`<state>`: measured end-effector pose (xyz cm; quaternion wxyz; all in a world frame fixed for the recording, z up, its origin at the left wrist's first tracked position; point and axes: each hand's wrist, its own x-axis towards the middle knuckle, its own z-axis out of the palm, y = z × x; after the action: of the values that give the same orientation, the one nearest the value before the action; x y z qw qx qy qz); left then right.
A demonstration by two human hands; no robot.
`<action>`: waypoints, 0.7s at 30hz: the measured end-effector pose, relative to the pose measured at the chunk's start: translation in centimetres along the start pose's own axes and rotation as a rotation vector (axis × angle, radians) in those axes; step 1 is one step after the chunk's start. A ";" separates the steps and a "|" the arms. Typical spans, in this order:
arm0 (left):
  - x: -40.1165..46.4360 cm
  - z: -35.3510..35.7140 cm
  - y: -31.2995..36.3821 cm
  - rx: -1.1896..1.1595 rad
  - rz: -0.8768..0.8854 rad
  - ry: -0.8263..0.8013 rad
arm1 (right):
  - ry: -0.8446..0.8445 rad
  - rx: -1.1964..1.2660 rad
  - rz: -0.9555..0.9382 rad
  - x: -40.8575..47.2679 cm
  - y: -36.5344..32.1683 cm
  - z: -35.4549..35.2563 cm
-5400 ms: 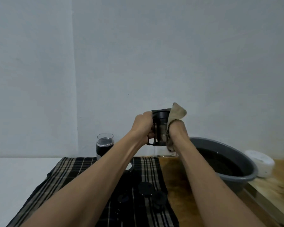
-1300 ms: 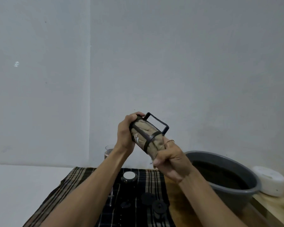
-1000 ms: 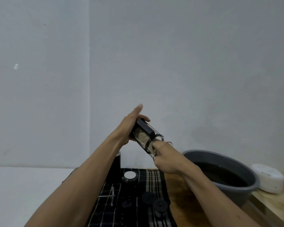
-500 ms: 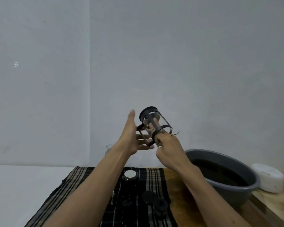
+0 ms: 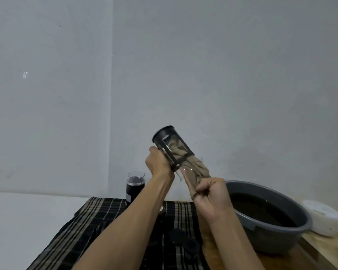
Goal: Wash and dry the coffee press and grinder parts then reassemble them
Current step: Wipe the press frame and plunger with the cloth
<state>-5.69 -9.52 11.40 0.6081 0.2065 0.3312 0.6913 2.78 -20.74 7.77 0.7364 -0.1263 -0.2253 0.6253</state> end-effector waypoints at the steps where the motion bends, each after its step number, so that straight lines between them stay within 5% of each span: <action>1: 1.0 0.0 0.7 -0.018 0.028 0.046 | 0.003 0.033 -0.020 -0.6 -0.5 0.0; 3: 3.0 -0.8 2.3 0.030 0.103 0.141 | 0.038 0.000 -0.122 -1.6 -2.2 -0.1; 6: 3.9 -2.2 3.7 0.241 0.245 0.163 | 0.026 -0.439 -0.306 -2.2 -3.6 1.0; 10: -0.5 -1.2 1.8 0.539 0.477 -0.149 | -0.123 -1.581 -0.290 0.2 0.1 3.0; 12: -2.1 -0.8 1.5 0.649 0.571 -0.293 | -0.056 -1.858 -0.421 1.3 2.1 3.3; 17: -3.6 -0.5 2.4 0.670 0.603 -0.342 | 0.205 -1.418 -0.667 3.3 0.5 4.2; 21: -3.3 -0.5 2.4 0.573 0.507 -0.345 | 0.115 -0.972 -0.162 5.4 -2.8 5.4</action>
<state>-7.18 -12.91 13.14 0.3834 0.5551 0.3420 0.6541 3.23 -16.49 14.70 0.6497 -0.4716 -0.4588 0.3808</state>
